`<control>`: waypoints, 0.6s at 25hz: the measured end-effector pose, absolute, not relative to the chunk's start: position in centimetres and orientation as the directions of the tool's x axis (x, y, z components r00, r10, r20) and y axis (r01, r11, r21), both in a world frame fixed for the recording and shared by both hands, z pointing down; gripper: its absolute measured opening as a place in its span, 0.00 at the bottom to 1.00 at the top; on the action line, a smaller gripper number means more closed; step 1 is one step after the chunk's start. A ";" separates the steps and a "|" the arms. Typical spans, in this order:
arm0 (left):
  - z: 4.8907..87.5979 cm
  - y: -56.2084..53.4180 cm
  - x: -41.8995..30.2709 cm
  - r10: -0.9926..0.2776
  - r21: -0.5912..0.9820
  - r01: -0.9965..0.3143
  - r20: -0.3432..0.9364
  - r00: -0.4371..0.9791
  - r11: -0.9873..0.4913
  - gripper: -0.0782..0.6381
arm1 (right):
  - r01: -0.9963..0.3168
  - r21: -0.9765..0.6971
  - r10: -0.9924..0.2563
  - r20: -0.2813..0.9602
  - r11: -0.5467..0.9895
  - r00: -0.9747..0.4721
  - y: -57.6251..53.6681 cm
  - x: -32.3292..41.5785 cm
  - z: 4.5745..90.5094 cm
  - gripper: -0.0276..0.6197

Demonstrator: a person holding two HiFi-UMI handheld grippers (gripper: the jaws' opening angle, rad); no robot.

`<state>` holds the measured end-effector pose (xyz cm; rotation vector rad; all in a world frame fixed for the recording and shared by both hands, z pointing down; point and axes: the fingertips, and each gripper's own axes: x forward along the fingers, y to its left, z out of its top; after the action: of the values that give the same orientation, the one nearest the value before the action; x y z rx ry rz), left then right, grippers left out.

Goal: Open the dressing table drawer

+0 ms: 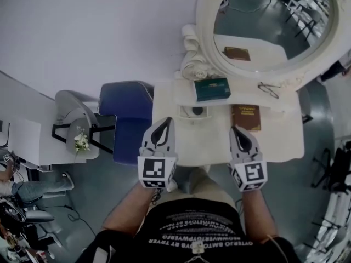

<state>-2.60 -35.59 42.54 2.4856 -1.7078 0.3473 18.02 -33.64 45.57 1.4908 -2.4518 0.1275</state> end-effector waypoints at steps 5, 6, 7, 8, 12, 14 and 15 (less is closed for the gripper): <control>41.7 -34.7 -3.7 -0.904 -0.045 -0.927 0.240 0.353 -0.373 0.11 | -0.889 0.065 -0.867 0.262 0.454 -0.423 -32.4 17.6 44.5 0.05; 41.7 -34.5 -3.9 -0.903 -0.043 -0.926 0.241 0.356 -0.376 0.11 | -0.890 0.066 -0.870 0.256 0.451 -0.422 -32.1 17.4 44.3 0.05; 41.6 -34.2 -4.1 -0.902 -0.041 -0.924 0.241 0.360 -0.380 0.11 | -0.891 0.067 -0.872 0.251 0.448 -0.420 -31.9 17.3 44.2 0.05; 41.5 -34.0 -4.2 -0.900 -0.040 -0.922 0.240 0.364 -0.384 0.11 | -0.893 0.067 -0.874 0.251 0.444 -0.416 -31.6 17.1 44.1 0.05; 41.3 -33.2 -4.7 -0.892 -0.035 -0.914 0.237 0.385 -0.404 0.11 | -0.902 0.072 -0.883 0.252 0.425 -0.396 -30.6 16.3 43.8 0.05; 41.2 -32.7 -5.0 -0.888 -0.033 -0.911 0.237 0.393 -0.412 0.11 | -0.905 0.072 -0.886 0.250 0.418 -0.390 -30.0 15.8 43.7 0.05; 41.2 -32.5 -5.1 -0.886 -0.032 -0.909 0.237 0.398 -0.416 0.11 | -0.907 0.071 -0.888 0.249 0.415 -0.387 -29.7 15.6 43.7 0.05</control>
<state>-5.11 -32.50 41.16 2.5395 -1.6365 0.3315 15.64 -29.71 43.70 1.5716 -2.4244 0.1121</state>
